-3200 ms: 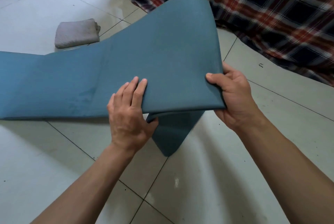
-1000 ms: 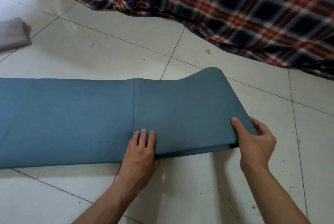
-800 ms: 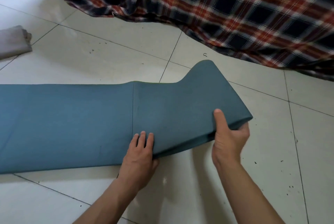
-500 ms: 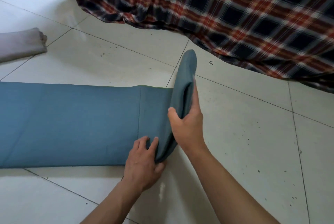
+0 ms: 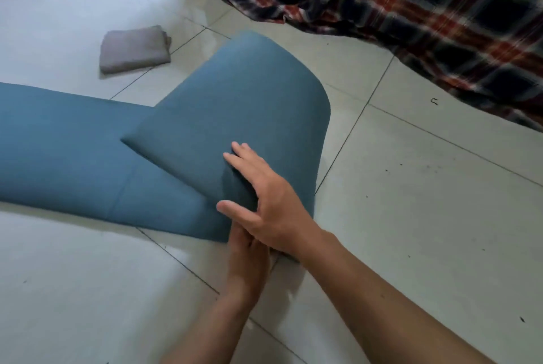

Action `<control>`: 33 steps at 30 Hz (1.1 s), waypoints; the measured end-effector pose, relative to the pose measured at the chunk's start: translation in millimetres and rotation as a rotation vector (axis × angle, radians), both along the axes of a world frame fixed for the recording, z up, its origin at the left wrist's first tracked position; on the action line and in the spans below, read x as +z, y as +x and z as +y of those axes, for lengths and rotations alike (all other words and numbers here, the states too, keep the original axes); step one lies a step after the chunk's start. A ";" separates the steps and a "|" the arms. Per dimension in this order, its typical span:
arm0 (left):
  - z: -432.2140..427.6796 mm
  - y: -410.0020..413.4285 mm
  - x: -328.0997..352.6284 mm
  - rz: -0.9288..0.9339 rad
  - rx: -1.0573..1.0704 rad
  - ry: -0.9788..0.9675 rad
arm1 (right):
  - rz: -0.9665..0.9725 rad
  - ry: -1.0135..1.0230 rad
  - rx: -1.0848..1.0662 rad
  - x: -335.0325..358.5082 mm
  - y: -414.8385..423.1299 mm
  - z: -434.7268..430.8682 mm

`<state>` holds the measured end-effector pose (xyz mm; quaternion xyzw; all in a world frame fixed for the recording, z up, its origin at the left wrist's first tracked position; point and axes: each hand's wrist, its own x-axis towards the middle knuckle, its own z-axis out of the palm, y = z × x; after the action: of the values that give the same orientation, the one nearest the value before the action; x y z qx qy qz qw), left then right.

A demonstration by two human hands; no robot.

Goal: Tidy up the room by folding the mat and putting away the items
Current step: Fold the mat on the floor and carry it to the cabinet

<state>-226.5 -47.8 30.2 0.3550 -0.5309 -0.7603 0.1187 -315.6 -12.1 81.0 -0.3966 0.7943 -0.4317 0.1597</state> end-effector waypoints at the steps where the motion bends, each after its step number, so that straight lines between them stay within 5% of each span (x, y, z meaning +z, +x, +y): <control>1: -14.4 1.5 -8.0 -0.076 0.054 0.024 | -0.022 0.025 -0.017 -8.5 2.6 -2.5; 4: -44.3 12.6 -35.8 -0.292 0.115 0.074 | -0.029 0.179 -0.108 -33.9 2.9 -1.9; 10: -63.1 20.3 -40.1 -0.422 0.113 0.125 | 0.077 0.539 -0.251 -60.7 9.7 15.3; 15: -68.9 25.4 -39.0 -0.535 0.187 -0.084 | -0.149 0.442 -0.591 -61.7 5.6 29.8; 21: -95.0 30.4 -23.5 -0.519 0.340 -0.404 | -0.350 0.257 -0.645 -67.9 9.4 34.5; 33: -166.2 33.8 -35.4 -0.487 0.495 -0.051 | -0.291 0.197 -0.554 -76.8 8.3 23.5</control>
<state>-192.7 -214.0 -5.2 0.6409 -0.4601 -0.5880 0.1781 -307.4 11.4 4.2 -0.0824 0.8786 -0.4322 0.1858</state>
